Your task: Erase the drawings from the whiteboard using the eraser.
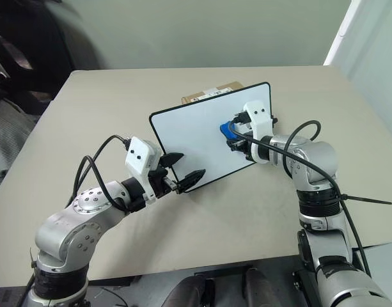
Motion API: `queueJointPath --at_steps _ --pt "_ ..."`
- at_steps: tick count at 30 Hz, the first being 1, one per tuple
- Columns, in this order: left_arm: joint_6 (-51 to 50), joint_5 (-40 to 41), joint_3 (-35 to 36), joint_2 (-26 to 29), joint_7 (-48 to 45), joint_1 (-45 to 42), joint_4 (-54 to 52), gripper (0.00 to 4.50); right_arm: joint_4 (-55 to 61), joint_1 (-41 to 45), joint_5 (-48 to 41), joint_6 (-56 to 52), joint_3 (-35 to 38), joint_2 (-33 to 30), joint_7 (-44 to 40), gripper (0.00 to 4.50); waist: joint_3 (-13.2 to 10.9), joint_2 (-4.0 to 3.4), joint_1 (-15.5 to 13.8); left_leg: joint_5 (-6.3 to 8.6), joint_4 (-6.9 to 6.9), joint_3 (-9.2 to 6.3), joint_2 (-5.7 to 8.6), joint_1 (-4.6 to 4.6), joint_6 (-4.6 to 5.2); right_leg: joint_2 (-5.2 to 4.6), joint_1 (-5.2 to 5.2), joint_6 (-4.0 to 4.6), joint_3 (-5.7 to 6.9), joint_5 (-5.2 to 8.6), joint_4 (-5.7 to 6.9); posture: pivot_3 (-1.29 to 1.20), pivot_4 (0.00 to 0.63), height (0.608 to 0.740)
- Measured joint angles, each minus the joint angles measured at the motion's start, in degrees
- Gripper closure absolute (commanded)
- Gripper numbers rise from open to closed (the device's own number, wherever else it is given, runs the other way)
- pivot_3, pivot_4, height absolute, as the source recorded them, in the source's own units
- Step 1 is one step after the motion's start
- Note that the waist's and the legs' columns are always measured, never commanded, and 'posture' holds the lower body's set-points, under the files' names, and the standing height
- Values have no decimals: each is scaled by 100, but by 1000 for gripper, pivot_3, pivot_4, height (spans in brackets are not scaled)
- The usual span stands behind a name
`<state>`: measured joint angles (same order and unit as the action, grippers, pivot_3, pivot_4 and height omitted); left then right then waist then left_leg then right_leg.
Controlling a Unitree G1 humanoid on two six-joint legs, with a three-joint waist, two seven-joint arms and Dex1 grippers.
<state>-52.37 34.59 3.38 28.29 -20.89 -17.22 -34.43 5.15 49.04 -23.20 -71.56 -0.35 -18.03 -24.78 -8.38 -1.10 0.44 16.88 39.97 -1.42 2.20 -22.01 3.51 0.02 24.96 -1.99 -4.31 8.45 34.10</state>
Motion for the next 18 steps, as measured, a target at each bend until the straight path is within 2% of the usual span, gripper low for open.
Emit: queueJointPath --at_steps 5,10,18 --pt "-3 0 -4 -3 1 0 0 0 57 -268 -27 -181 -183 -69 -46 3896 0 0 -1 0 1 0 -1 0 0 0 -3 -1 1 0 0 0 150 740" --pt "-14 1 -1 -2 6 6 0 0 137 -684 -35 -415 -696 -166 -139 3896 0 0 2 -1 1 0 -1 0 -1 0 -2 -3 1 -2 2 0 150 740" --pt "-24 10 3 -3 20 20 -9 0 220 -391 -81 -484 -765 -180 -211 3896 0 0 4 -1 0 0 -1 0 -1 0 -1 -1 1 -1 2 0 150 740"
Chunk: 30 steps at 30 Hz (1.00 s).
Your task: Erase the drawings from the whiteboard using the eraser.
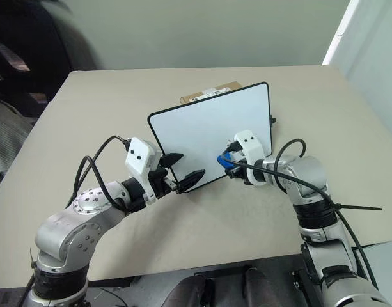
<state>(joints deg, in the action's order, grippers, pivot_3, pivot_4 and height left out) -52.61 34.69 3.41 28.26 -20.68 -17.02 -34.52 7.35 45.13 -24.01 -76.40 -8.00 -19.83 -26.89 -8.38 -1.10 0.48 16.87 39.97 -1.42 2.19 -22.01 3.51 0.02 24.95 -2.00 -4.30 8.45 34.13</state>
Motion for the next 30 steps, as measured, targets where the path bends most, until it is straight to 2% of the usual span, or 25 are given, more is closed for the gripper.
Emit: queueJointPath --at_steps 9,19,30 --pt "2 -2 0 -3 -12 0 -1 0 -154 329 63 227 -16 120 51 3896 0 0 1 0 1 0 0 0 0 0 1 1 0 1 0 0 150 740" --pt "4 0 -1 -5 -20 50 -9 0 -150 -133 76 76 -250 -130 52 3896 0 0 0 0 4 0 0 2 0 0 -4 -1 0 -1 2 0 150 740" --pt "5 3 -3 -10 -31 47 -9 0 -239 461 76 115 543 -188 245 3896 0 0 -1 0 -1 0 0 1 0 0 0 3 0 2 1 0 150 740"
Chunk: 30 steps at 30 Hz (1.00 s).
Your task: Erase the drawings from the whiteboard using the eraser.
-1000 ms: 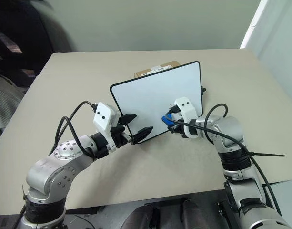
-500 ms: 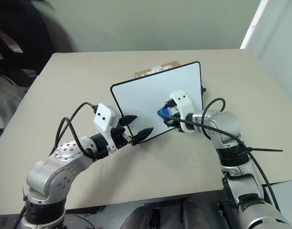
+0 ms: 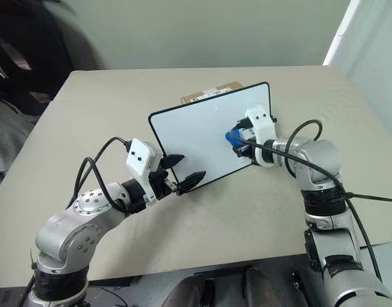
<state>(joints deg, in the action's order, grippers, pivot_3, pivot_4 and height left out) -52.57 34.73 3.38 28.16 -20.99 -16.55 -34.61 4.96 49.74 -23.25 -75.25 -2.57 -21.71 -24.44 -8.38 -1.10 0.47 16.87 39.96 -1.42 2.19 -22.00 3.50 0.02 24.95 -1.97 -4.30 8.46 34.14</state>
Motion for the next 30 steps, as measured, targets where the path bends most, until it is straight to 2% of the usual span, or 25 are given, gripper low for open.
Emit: queueJointPath --at_steps 5,10,14,24,30 --pt "0 -1 -2 -10 -2 -4 0 0 -36 -35 1 0 -2 8 30 3896 0 0 0 0 0 0 0 0 0 0 0 0 0 0 0 0 150 740" --pt "2 -12 -2 -6 -16 -2 1 0 -40 -550 -8 12 -249 -17 -42 3896 0 0 -2 0 2 0 0 0 0 0 -2 -4 0 -2 -1 0 150 740" --pt "2 -18 -2 -6 -15 -2 1 0 -44 -628 -10 -5 -386 -73 -105 3896 0 0 -1 -1 3 0 0 1 -1 0 -2 -4 -1 -3 3 0 150 740" --pt "11 -29 -1 -9 -10 33 5 0 -421 137 31 350 -11 -35 -53 3896 0 0 2 0 0 0 0 0 -1 0 3 0 -2 0 6 0 150 740" --pt "71 -42 -1 -15 -21 59 16 0 -696 248 101 632 15 -33 -5 3896 0 0 1 -1 1 0 0 -1 -1 0 4 0 -2 0 6 0 150 740"
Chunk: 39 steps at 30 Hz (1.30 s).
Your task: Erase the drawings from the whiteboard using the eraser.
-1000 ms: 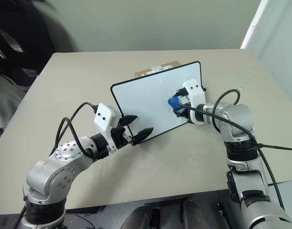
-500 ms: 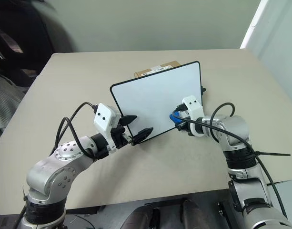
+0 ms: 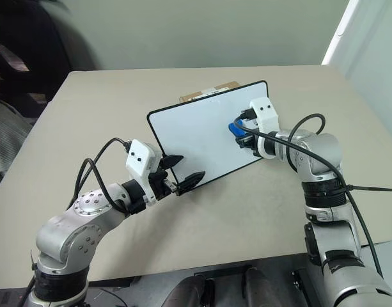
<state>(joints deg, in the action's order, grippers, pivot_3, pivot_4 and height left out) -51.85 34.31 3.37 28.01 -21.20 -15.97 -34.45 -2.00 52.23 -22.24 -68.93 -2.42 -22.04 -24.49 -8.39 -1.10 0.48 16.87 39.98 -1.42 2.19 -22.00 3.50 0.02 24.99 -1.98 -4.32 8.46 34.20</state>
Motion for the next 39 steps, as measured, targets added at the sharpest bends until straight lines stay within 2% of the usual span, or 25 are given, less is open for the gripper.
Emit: queueJointPath --at_steps 15,25,28,32,39 --pt "32 6 0 -12 -8 70 4 0 105 21 -5 185 244 60 143 3896 0 0 0 0 -1 0 0 -2 0 0 3 2 0 1 4 0 150 740" --pt "77 0 3 18 -113 104 68 0 671 -708 -79 -433 -107 42 65 3896 0 0 0 0 2 0 0 -1 0 0 1 1 1 1 7 0 150 740" --pt "76 7 -3 23 -125 50 74 0 975 -860 -159 -632 -65 -139 46 3896 0 0 -13 0 2 0 0 -1 0 0 -1 1 1 1 6 0 150 740" --pt "76 14 -17 30 -170 17 91 0 1655 -1145 -295 -907 265 -676 7 3896 0 0 -43 1 1 0 1 -1 2 -1 -8 1 2 1 -6 0 150 740" --pt "73 12 -35 34 -219 -49 122 0 2286 -2131 -457 -1355 770 -1497 -111 3896 0 0 -51 1 0 0 0 0 2 -1 -12 -5 0 -1 -8 0 150 740"
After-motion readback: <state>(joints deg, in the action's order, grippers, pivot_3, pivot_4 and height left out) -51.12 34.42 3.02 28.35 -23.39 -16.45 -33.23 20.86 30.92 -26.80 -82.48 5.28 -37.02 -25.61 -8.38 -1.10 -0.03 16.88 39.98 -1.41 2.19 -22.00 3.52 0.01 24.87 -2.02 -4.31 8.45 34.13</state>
